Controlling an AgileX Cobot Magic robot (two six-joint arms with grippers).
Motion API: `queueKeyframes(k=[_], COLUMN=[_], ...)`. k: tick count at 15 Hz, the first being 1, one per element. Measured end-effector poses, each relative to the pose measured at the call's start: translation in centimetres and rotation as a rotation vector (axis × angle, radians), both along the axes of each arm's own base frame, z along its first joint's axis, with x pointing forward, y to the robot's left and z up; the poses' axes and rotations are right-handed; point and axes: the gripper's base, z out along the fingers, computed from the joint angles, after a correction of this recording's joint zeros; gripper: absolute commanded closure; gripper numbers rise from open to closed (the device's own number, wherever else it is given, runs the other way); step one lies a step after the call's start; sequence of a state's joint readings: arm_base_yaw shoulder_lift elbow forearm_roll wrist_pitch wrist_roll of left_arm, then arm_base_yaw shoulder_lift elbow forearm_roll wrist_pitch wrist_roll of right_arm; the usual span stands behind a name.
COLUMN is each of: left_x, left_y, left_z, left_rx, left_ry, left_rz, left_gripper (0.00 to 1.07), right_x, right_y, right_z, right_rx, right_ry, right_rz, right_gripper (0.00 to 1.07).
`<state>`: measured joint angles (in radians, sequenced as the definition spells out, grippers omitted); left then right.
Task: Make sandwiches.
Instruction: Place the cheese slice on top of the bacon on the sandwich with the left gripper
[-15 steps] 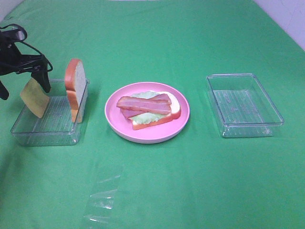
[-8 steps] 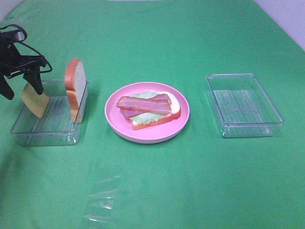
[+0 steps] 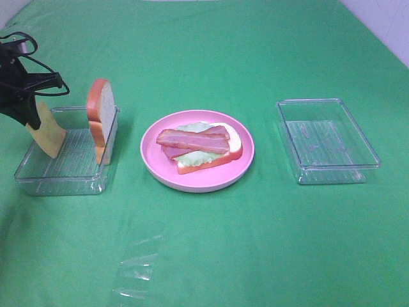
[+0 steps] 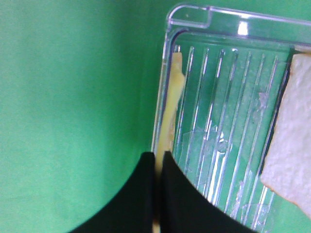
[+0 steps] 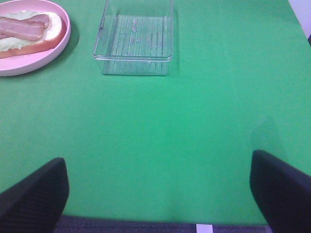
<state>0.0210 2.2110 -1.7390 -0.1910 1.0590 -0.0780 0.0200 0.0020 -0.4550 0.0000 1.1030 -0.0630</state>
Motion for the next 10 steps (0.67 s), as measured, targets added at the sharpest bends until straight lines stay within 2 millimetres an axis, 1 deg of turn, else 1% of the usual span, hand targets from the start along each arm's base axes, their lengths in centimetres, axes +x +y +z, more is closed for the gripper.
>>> queueKeyframes(k=[4, 6, 8, 10], left_x=[0.1, 0.1, 0.2, 0.2], left_y=[0.0, 0.0, -0.3, -0.6], left_z=[0.1, 0.7, 2.5, 5.1], left_rx=[0.000, -0.002, -0.029, -0.054], left_ry=[-0.012, -0.030, -0.073, -0.140], left_rz=[0.009, 0.011, 0.020, 0.024], left_gripper=[1.07, 1.07, 1.07, 1.07], right_x=[0.0, 0.0, 0.0, 0.0], right_y=[0.0, 0.0, 0.0, 0.0], right_z=[0.0, 0.0, 0.0, 0.0], right_rx=[0.000, 0.000, 0.000, 0.000], right_ry=[0.000, 0.000, 0.000, 0.000], right_rz=[0.000, 0.000, 0.000, 0.000], right_gripper=[0.10, 0.10, 0.10, 0.10])
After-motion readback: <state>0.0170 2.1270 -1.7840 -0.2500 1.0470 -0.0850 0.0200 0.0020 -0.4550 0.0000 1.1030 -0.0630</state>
